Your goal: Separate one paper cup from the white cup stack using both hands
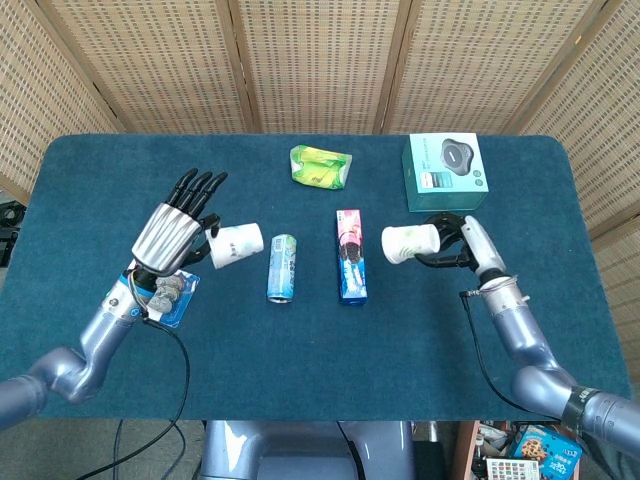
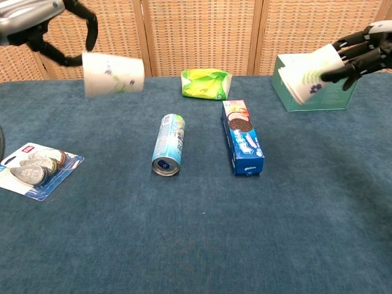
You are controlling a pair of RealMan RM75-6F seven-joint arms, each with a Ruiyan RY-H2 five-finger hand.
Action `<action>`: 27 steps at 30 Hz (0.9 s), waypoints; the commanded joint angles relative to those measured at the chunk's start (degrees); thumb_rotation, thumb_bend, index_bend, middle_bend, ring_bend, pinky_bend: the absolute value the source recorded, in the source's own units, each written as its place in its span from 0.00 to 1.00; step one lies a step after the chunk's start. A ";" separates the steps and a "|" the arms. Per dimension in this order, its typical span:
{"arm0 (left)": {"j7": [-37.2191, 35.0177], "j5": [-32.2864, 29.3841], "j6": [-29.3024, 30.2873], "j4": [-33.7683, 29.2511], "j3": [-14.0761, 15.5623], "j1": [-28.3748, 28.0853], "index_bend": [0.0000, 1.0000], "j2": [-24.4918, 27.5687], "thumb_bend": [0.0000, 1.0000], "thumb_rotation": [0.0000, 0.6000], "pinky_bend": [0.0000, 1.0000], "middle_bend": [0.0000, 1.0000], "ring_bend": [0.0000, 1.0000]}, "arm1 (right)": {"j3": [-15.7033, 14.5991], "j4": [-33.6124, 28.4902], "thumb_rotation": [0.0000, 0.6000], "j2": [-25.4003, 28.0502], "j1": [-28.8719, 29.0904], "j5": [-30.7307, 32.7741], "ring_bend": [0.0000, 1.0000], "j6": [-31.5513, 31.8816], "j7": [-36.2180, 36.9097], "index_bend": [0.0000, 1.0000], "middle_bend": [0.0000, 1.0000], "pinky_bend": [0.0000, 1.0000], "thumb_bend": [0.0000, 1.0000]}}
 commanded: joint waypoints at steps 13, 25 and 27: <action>24.61 -33.61 -24.72 -13.11 3.30 -7.71 0.51 11.00 0.49 1.00 0.00 0.00 0.00 | -9.96 17.31 1.00 -8.69 -2.59 -18.91 0.44 11.83 -11.42 0.45 0.46 0.50 0.41; 25.92 -42.48 -21.55 -13.78 2.36 -9.82 0.00 9.79 0.41 1.00 0.00 0.00 0.00 | -13.37 14.76 1.00 -5.07 -4.37 -23.49 0.00 17.13 -27.07 0.00 0.00 0.12 0.05; 24.57 -41.62 -19.86 -15.46 1.90 -8.91 0.00 11.14 0.40 1.00 0.00 0.00 0.00 | -13.37 12.02 1.00 -3.59 -5.44 -23.97 0.00 18.92 -27.47 0.00 0.00 0.11 0.05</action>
